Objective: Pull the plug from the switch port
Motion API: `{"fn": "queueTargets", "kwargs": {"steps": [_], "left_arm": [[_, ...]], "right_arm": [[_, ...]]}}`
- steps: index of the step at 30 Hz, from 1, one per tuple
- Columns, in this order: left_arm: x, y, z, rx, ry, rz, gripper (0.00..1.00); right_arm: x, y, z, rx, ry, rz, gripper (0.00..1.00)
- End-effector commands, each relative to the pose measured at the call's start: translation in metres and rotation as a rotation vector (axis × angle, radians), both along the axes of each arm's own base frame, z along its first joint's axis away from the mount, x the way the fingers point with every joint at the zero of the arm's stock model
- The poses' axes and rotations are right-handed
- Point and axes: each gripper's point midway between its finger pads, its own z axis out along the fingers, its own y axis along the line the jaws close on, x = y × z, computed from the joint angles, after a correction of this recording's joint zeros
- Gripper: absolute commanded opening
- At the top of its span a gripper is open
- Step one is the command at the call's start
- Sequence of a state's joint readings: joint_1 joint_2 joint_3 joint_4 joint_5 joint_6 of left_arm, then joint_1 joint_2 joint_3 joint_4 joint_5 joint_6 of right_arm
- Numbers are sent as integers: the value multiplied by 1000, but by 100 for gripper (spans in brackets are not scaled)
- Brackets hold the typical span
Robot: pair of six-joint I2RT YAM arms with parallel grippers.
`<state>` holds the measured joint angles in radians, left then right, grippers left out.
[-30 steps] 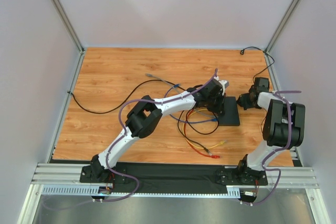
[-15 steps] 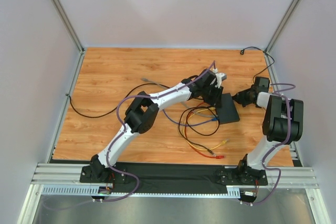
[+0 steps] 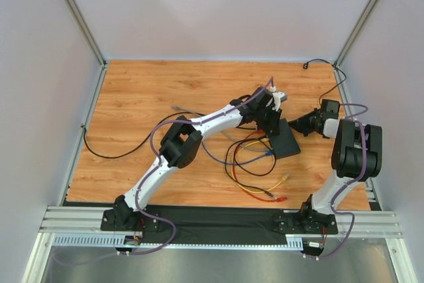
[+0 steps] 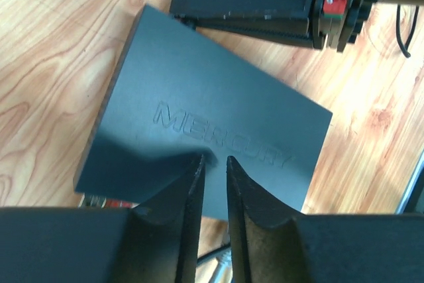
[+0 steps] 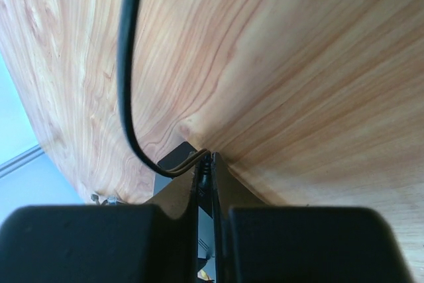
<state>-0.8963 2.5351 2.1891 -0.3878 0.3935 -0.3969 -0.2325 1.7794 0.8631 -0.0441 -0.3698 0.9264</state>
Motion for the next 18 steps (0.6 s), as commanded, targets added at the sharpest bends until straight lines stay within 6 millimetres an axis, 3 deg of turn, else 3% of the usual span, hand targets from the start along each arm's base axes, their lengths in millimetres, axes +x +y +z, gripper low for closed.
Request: {"fn": "queueTargets", "kwargs": {"steps": [1,6,12,13,16,18], "left_arm": [[5,2,-20,49,9,46,27],[8,-6,-18,10,16,54,23],[6,-8,-36,28,62,81,20],[7,-1,-45,69,71,111,19],[8,8,-52,108,118,170,4],[2,14,-58,128,154,198,0]], "right_arm": [[-1,14,15,35,-68,82,0],[1,15,18,41,-94,87,0],[0,15,24,38,-106,85,0],[0,15,23,39,-104,81,0],[-2,15,20,41,-92,80,0],[-1,15,18,41,-86,77,0]]}}
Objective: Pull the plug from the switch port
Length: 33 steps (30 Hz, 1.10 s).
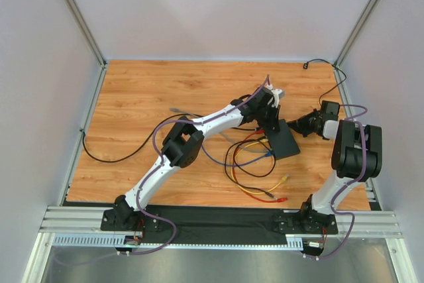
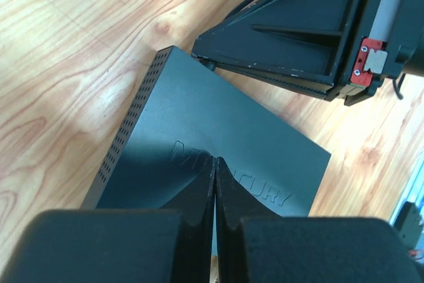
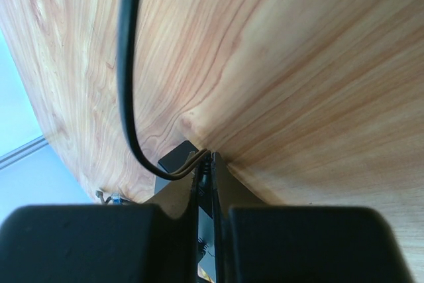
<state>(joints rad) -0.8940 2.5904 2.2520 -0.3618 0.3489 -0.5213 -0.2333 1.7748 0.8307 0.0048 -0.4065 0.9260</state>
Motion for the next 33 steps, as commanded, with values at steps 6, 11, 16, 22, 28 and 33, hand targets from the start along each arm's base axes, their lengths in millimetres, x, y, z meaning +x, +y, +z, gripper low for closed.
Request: {"fn": "queueTargets", "kwargs": {"steps": [6,11,16,22,28,33], "left_arm": [[-25,36,-55,215,161,109,0],[-33,42,-58,252,235,133,0],[-33,47,-59,283,254,162,0],[-34,49,-63,306,268,177,0],[-34,44,-60,313,226,158,0],[-34,44,-60,322,220,153,0]], "right_arm": [[11,5,19,29,-52,20,0],[23,1,23,35,-54,-7,0],[23,-13,20,17,3,-123,0],[26,-32,31,-38,0,-316,0],[33,-49,46,-118,-11,-388,0],[61,-18,35,-70,35,-173,0]]}}
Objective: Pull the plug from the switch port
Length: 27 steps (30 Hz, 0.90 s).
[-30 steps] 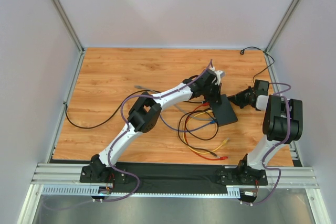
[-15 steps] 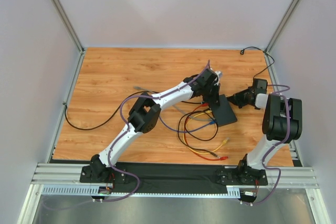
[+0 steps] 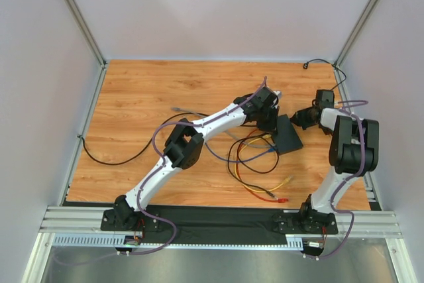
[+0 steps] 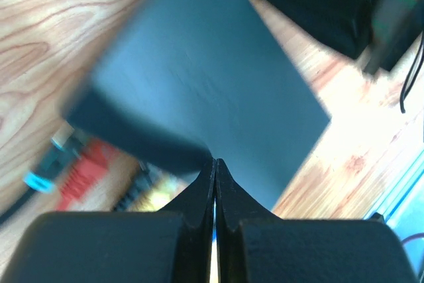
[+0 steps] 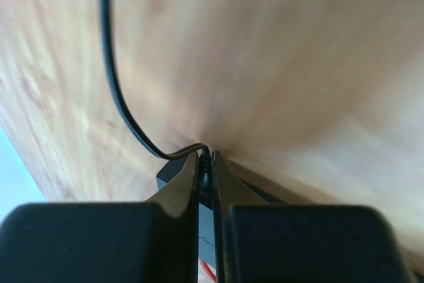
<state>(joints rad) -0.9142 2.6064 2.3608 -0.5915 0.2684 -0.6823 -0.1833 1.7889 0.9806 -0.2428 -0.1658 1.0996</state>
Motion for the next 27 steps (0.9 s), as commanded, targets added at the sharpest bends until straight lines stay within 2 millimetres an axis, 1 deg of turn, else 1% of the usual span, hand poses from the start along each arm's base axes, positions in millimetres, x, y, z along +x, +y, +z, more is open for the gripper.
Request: {"fn": "queueTargets", "kwargs": {"steps": [1,4,6,7,8,9,10,11,12,13,14,15,16,17,18,19,20,21,22,23,24,25,26,27], "left_arm": [[-18,32,-59,207,75,-1,0],[-19,32,-59,212,69,-1,0],[-19,32,-60,215,71,-5,0],[-19,32,-60,214,69,-6,0],[-19,32,-60,213,70,-7,0],[-19,31,-59,210,66,-15,0],[-19,31,-60,207,65,-20,0],[-19,30,-60,202,63,-24,0],[-17,25,-53,162,49,-52,0],[-17,31,-59,166,62,-57,0],[-16,35,-59,162,66,-55,0],[-10,31,-40,107,36,-59,0],[-15,44,-54,134,52,-54,0],[-12,48,-48,120,35,-54,0],[-5,41,-20,57,-32,-58,2],[-7,47,-21,72,-46,-67,5],[-5,48,-13,73,-67,-69,13],[-3,47,-5,69,-85,-76,16],[1,43,10,60,-107,-92,20],[3,42,16,64,-129,-115,28],[0,44,14,83,-117,-138,31],[4,39,29,60,-145,-153,34],[4,39,31,61,-159,-166,40],[5,39,36,54,-172,-168,44]], "right_arm": [[47,0,26,-7,-110,41,0],[45,-7,25,-25,-141,-38,0],[51,-4,29,-40,-150,-26,0],[47,-1,25,-41,-114,-4,0],[53,3,27,-39,-116,14,0],[52,8,27,-22,-118,35,0],[50,10,26,-19,-116,45,0],[44,14,23,-18,-107,59,0],[39,18,22,-6,-107,78,0],[38,20,27,-16,-130,113,0],[34,22,28,-17,-133,131,0],[26,27,25,-5,-130,166,0],[23,29,26,-12,-131,187,0],[18,29,30,-33,-142,219,0],[10,30,26,-32,-130,233,0],[6,31,31,-33,-144,239,0],[3,32,31,-32,-150,247,0],[0,35,33,-21,-163,258,0],[-5,37,30,-15,-167,263,0],[-6,40,36,-5,-189,276,0],[-8,42,37,-1,-194,287,0],[-10,44,37,2,-198,297,0],[-11,45,39,2,-203,305,0],[-12,45,39,-1,-205,312,0]]}}
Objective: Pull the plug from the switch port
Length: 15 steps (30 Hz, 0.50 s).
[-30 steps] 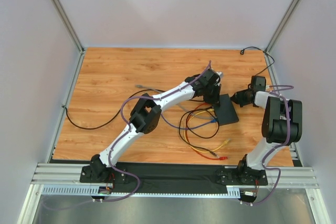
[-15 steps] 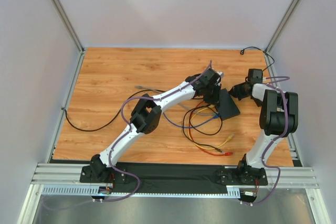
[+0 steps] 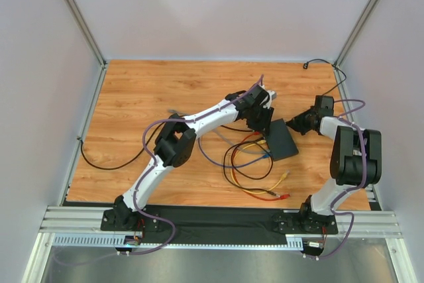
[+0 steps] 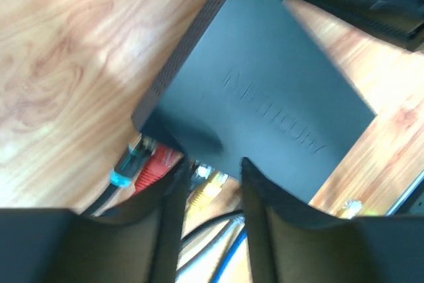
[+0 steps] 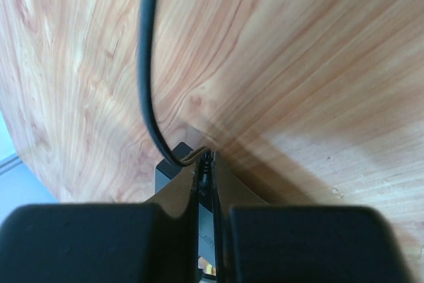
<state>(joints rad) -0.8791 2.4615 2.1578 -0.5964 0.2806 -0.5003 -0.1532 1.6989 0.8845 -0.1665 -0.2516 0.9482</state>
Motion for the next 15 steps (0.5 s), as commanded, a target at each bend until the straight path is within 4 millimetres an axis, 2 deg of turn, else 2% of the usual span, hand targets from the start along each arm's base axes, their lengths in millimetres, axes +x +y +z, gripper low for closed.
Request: {"fn": "queueTargets", "kwargs": {"steps": [1,5,9,15], "left_arm": [[7,-3,29,-19,-98,-67,47],[9,-3,30,11,-170,-64,50],[5,-12,30,13,-199,-58,52],[-2,-24,29,6,-210,-74,50]], "right_arm": [[1,19,26,26,-103,126,0],[-9,25,18,58,-93,141,0],[-12,27,8,72,-91,133,3],[-11,19,-4,14,-49,175,20]]}}
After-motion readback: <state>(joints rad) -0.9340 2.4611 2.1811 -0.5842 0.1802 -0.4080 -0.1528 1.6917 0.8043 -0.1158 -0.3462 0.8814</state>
